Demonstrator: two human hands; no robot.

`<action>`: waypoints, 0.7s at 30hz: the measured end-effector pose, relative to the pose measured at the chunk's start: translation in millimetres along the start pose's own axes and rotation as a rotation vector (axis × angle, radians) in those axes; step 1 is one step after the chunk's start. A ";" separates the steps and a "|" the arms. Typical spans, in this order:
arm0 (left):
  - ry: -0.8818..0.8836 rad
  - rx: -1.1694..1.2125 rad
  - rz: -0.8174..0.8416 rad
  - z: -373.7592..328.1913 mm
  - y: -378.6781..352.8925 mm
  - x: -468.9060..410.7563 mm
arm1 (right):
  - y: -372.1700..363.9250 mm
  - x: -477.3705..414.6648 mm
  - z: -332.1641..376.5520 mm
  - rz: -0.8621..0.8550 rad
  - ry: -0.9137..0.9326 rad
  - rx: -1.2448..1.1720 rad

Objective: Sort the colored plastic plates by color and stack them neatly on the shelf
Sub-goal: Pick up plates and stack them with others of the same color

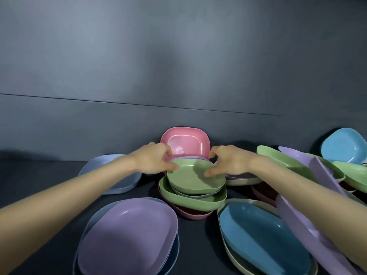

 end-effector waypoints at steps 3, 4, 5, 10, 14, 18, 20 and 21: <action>0.004 0.044 -0.012 -3.1 -2.2 -2.9 | -1.0 -9.5 -3.8 -0.011 -0.002 -0.004; 0.005 0.064 -0.013 -3.9 -2.9 -3.6 | -2.1 -11.8 -5.0 -0.008 -0.003 -0.013; 0.004 0.086 -0.016 -4.8 -3.5 -4.4 | -3.5 -13.6 -6.3 -0.006 -0.003 -0.019; 0.020 0.172 -0.114 -7.3 0.4 -3.4 | -3.5 -18.7 -9.9 -0.100 0.026 -0.070; 0.012 0.267 -0.238 -5.0 8.5 0.5 | 8.8 -20.3 -12.1 -0.240 0.065 -0.262; 0.012 0.369 -0.368 -2.8 21.4 4.0 | 21.0 -15.6 -7.9 -0.372 0.102 -0.328; -0.005 0.379 -0.392 -2.0 24.7 6.1 | 24.2 -10.9 -3.3 -0.417 0.124 -0.318; -0.018 0.400 -0.394 -1.8 25.6 7.4 | 24.7 -8.8 -1.3 -0.439 0.133 -0.313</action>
Point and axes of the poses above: each hand's wrist, its own x-axis away from the middle knuckle, its own y-axis out of the back of the hand, z = x × y, the point moved 3 cm from there along -x, towards the middle knuckle, and after that the axes turned 13 degrees about -x, right-handed, at the moved point
